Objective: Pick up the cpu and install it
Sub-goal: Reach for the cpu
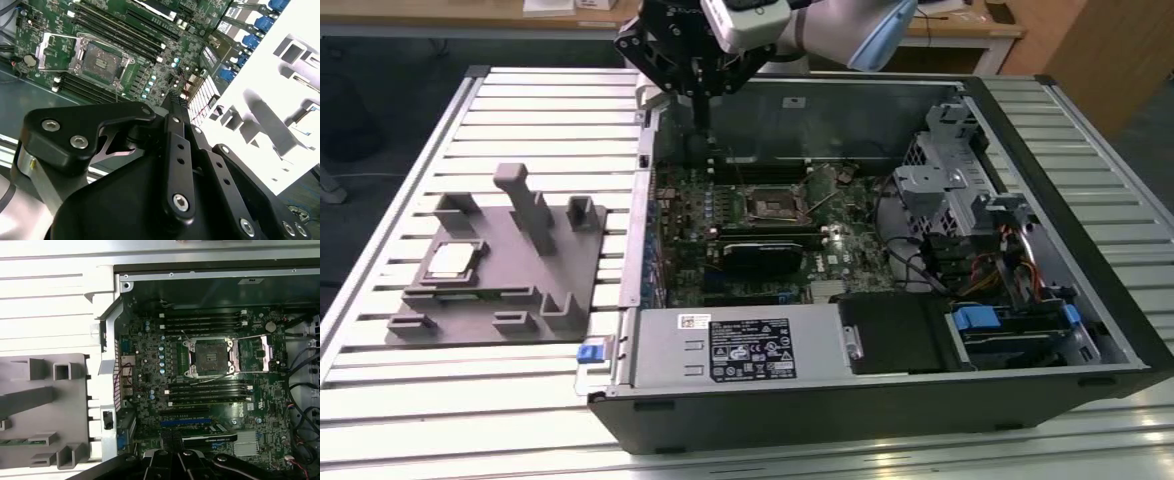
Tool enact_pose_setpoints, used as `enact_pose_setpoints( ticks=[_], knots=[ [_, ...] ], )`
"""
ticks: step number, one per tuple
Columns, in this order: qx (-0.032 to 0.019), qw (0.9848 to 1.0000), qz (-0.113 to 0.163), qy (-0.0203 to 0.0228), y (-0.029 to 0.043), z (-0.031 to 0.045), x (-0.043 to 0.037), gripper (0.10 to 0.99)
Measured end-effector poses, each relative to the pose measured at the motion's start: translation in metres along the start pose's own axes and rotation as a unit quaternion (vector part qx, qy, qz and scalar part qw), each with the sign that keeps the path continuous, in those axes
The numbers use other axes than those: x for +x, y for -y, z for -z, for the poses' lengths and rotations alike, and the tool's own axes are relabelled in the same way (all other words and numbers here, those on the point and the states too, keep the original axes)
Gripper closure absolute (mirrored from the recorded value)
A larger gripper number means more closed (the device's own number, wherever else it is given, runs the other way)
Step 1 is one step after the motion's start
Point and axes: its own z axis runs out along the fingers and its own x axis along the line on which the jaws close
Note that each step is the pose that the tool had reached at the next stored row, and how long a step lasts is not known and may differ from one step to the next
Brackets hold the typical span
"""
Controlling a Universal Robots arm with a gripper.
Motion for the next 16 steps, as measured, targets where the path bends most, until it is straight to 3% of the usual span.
enact_pose_setpoints(
  ticks=[16],
  knots=[
    [0.0,1.0,0.0,0.0,0.001,-0.0005,0.0129,0.98]
  ],
)
